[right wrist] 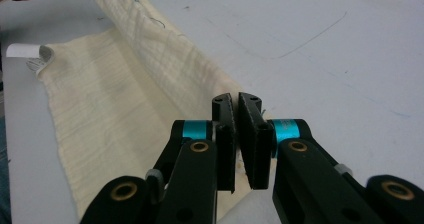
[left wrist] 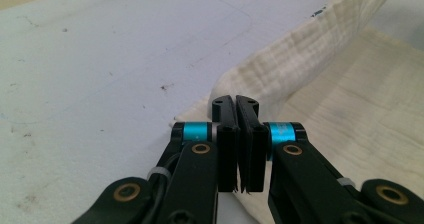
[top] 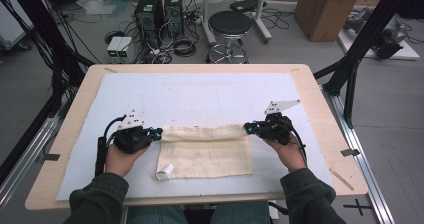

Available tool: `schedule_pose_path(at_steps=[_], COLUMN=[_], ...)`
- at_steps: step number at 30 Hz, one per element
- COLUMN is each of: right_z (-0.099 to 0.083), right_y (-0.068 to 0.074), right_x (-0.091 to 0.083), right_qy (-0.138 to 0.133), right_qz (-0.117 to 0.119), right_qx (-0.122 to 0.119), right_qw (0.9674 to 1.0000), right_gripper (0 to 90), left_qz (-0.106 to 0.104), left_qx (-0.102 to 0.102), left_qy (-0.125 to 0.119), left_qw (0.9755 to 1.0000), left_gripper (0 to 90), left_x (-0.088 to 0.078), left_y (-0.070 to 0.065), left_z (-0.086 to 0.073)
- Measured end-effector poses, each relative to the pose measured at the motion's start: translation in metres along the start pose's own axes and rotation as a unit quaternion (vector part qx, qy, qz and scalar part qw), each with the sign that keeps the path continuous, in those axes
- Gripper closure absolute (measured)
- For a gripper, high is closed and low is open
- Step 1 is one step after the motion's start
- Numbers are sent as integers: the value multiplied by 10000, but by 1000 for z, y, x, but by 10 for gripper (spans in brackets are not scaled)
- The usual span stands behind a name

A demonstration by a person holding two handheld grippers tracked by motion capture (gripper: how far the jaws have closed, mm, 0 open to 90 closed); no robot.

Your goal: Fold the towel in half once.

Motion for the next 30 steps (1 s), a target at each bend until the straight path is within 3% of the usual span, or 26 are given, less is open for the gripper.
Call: schedule_pose_path(at_steps=[7,13,19,30], right_z=[-6,-12,-17,-31], right_y=[9,15,21,28], right_x=[0,-1,-1,-2], right_qy=[23,15,41,68], right_qz=[33,58,87,121], right_qx=[-51,-68,-92,-40], right_qw=[10000,10000,9999,9999], right_gripper=[855,855,855,854], left_qz=[-79,-103,-140,-346], left_qx=[-30,149,41,257], left_qy=[-37,-48,-78,30], left_qw=[10000,9998,9999,9991], left_gripper=[871,870,869,868], left_x=[-6,-12,-15,-21], left_y=[-5,-12,-16,-24], left_z=[-6,-8,-19,-32])
Point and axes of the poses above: each handheld gripper's, and its own axes: x roughly forward along the jaws, z roughly out of its top, y roughly to its left, the point moved 4 cm from there along x, roughly forward along the jaws, and after that the axes turned 12 degrees about z, right-handed, at the moved point
